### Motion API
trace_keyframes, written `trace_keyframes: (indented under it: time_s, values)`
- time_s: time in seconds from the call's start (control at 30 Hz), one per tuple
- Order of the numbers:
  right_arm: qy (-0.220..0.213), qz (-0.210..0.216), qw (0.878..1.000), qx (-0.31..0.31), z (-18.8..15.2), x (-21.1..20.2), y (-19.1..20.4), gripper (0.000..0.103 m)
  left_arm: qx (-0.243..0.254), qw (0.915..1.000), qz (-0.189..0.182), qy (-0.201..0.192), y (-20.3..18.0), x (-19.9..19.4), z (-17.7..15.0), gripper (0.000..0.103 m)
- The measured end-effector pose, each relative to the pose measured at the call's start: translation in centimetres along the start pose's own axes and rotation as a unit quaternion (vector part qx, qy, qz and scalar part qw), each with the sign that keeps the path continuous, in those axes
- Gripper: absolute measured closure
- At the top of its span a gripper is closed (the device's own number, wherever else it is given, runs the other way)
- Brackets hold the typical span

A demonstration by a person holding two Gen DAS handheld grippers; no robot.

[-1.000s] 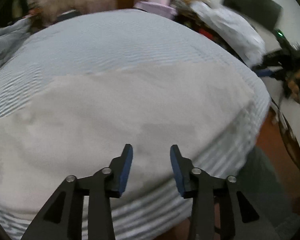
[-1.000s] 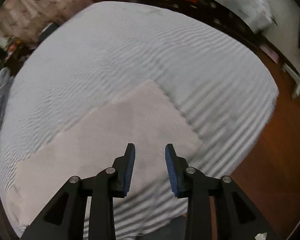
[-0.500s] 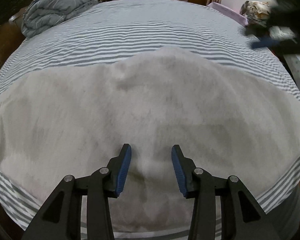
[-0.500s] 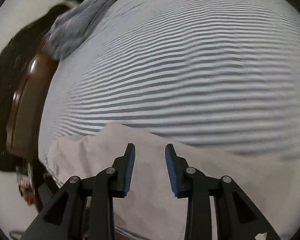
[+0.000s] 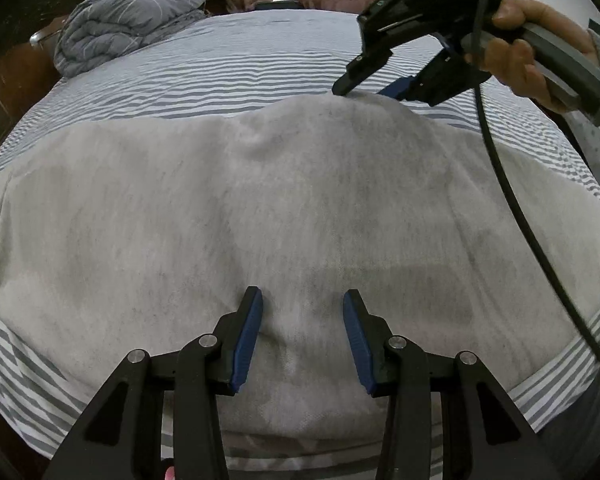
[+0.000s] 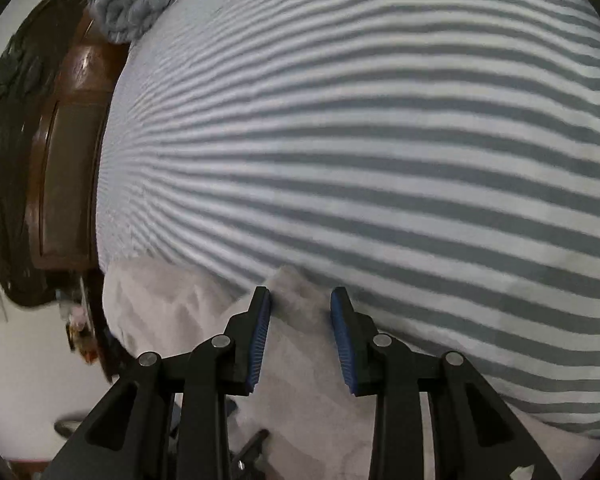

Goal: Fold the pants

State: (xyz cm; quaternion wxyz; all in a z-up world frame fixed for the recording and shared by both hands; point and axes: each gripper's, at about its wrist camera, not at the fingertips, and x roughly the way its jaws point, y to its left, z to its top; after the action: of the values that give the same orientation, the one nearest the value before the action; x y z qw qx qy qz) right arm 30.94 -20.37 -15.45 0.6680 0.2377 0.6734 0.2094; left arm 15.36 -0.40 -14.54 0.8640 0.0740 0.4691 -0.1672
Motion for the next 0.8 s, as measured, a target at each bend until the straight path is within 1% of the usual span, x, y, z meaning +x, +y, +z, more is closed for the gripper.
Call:
trace_keyframes:
  time_s: [0.1, 0.17, 0.2, 0.27, 0.37, 0.4, 0.43, 0.5, 0.57, 0.6, 0.63, 0.7, 0.8]
  values:
    - [0.039, 0.027, 0.998, -0.033, -1.7, 0.1, 0.4, 0.073, -0.006, 1.0, -0.003, -0.003, 0.0, -0.1, -0.4, 0.06]
    - [0.057, 0.033, 0.996, -0.054, -2.4, 0.6, 0.4, 0.073, -0.01, 0.9999, -0.006, -0.004, -0.2, -0.5, -0.7, 0.06]
    - [0.059, 0.033, 0.996, -0.063, -2.6, 0.8, 0.4, 0.073, -0.012, 0.9999, -0.008, -0.004, -0.1, -0.5, -0.7, 0.06]
    - [0.051, 0.042, 0.996, -0.061, -2.2, 1.3, 0.2, 0.072, -0.013, 0.9999, -0.01, -0.005, 0.0, -0.5, -0.6, 0.06]
    - [0.035, 0.098, 0.994, -0.019, -0.7, 1.6, -1.1, 0.072, -0.01, 0.9999, -0.009, -0.007, 0.1, -0.6, -0.8, 0.06]
    - [0.033, 0.116, 0.993, -0.005, -0.1, 2.0, -1.4, 0.069, -0.01, 0.9999, -0.009, -0.008, 0.1, -0.5, -0.8, 0.06]
    - [0.034, 0.122, 0.992, 0.001, 0.4, 2.3, -1.5, 0.064, -0.01, 0.9999, -0.009, -0.009, 0.1, -0.6, -0.9, 0.06]
    - [0.03, 0.118, 0.993, 0.004, 0.8, 2.7, -1.7, 0.064, -0.008, 0.9999, -0.007, -0.01, 0.1, -0.5, -0.9, 0.06]
    - [0.021, 0.108, 0.994, -0.006, 0.9, 2.7, -1.4, 0.072, -0.007, 0.9999, -0.007, -0.012, 0.1, -0.6, -1.0, 0.06]
    - [0.013, 0.094, 0.995, -0.018, 0.8, 2.3, -1.2, 0.085, -0.007, 0.9999, -0.007, -0.013, 0.1, -0.6, -1.1, 0.059]
    - [0.009, 0.087, 0.996, -0.02, 0.8, 2.4, -0.7, 0.093, -0.007, 0.9998, -0.007, -0.014, 0.0, -0.7, -1.1, 0.059]
    - [0.0, 0.093, 0.996, -0.008, 0.9, 1.7, -1.1, 0.095, -0.008, 0.9998, -0.008, -0.016, 0.0, -0.7, -1.3, 0.059]
    - [-0.02, 0.073, 0.997, -0.02, 1.0, 1.5, -0.5, 0.096, -0.01, 0.9998, -0.007, -0.018, 0.0, -0.7, -1.4, 0.058]
